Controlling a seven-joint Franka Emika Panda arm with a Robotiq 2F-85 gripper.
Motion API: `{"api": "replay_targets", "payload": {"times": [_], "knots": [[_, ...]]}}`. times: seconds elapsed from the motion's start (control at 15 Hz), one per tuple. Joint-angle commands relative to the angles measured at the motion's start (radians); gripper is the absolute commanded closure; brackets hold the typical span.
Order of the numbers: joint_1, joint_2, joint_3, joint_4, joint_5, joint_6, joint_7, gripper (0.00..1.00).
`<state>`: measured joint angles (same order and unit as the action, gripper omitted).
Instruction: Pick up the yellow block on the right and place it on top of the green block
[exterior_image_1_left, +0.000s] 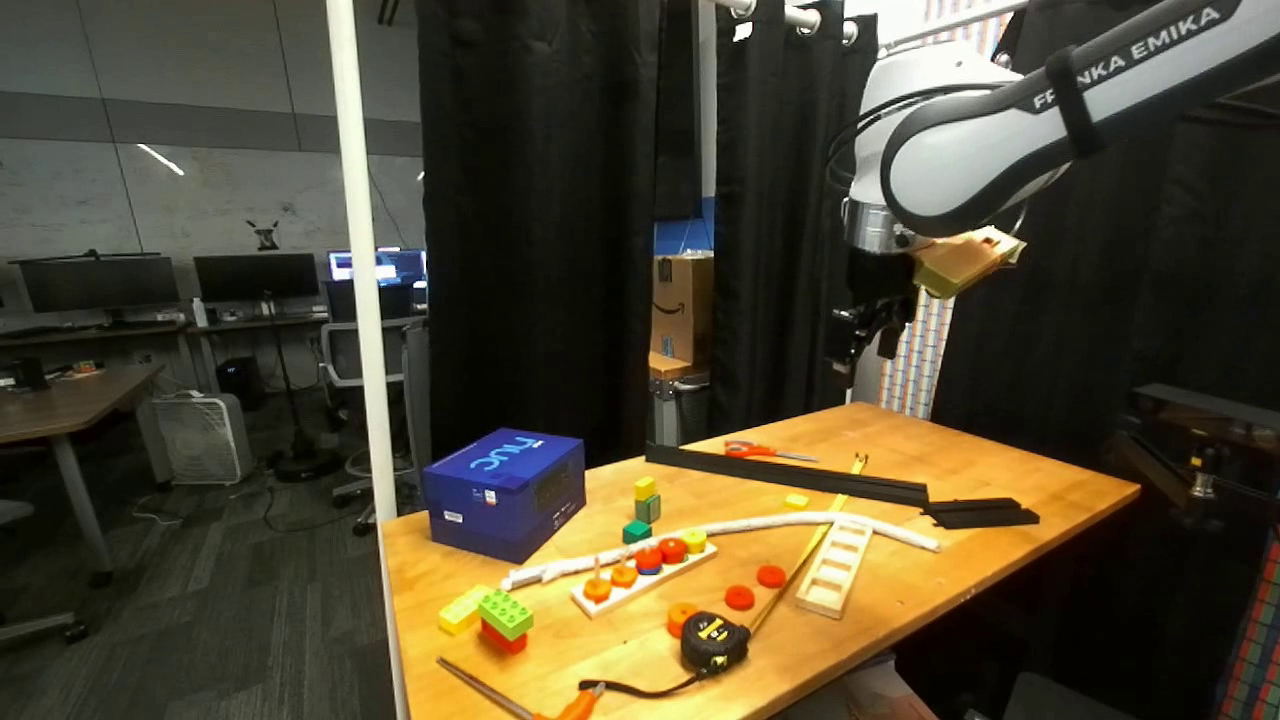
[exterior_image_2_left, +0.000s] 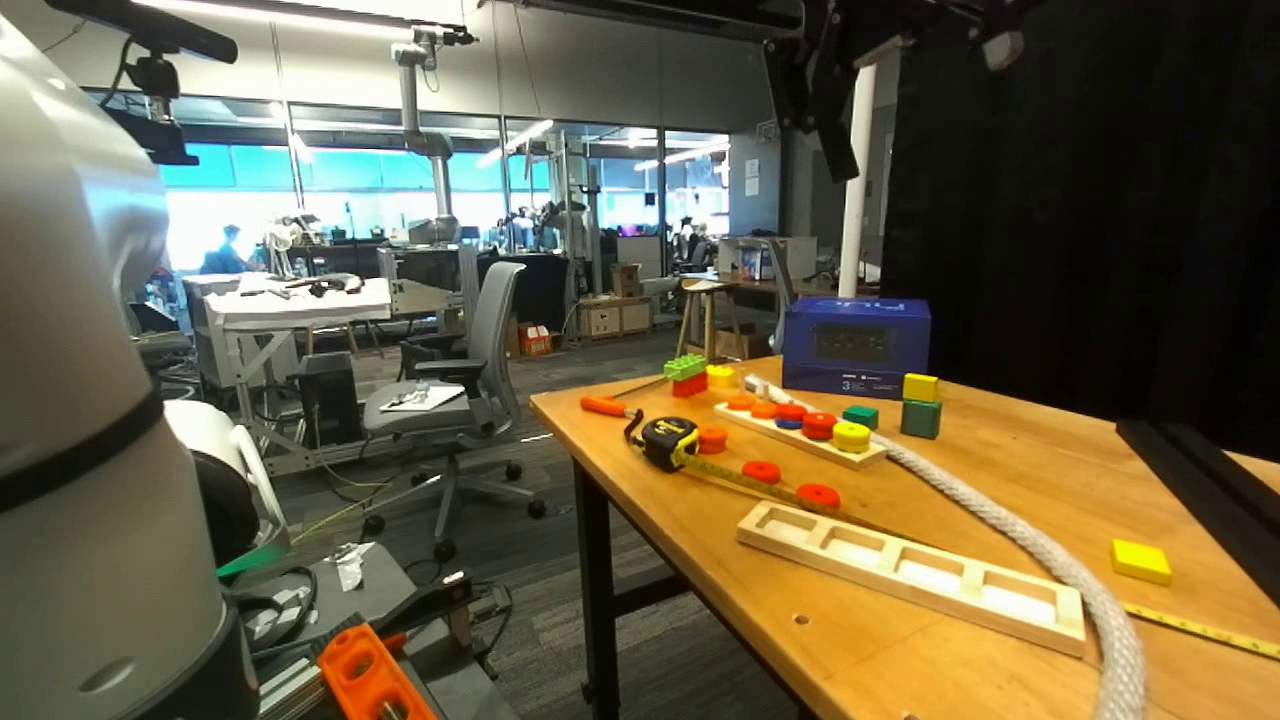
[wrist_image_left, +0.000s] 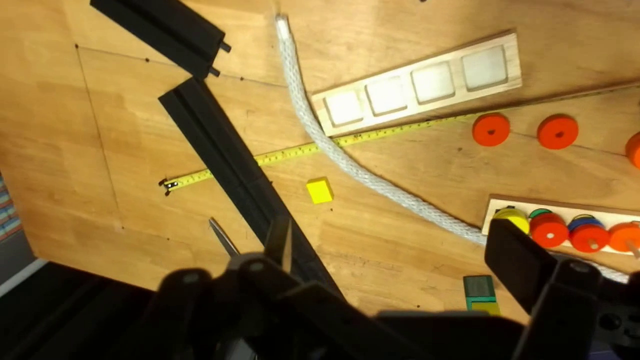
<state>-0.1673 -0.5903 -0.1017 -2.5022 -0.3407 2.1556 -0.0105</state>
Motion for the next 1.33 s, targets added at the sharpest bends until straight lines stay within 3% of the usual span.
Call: {"api": "replay_targets", "payload": {"times": [0.0,0.4,0.6,0.93,1.27], "knots": [[-0.024,0.092,-0.035,0.012,-0.050,0.130,-0.053,0.00],[-0.008,0.221,-0.147,0.064,0.039,0.202,-0.235,0.00],[0.012,0.309,-0.203,0.117,0.145,0.215,-0.367,0.00],[0.027,0.453,-0.234,0.229,0.329,0.178,-0.538,0.00],[-0.005,0.591,-0.215,0.328,0.489,0.153,-0.696,0.00]]}}
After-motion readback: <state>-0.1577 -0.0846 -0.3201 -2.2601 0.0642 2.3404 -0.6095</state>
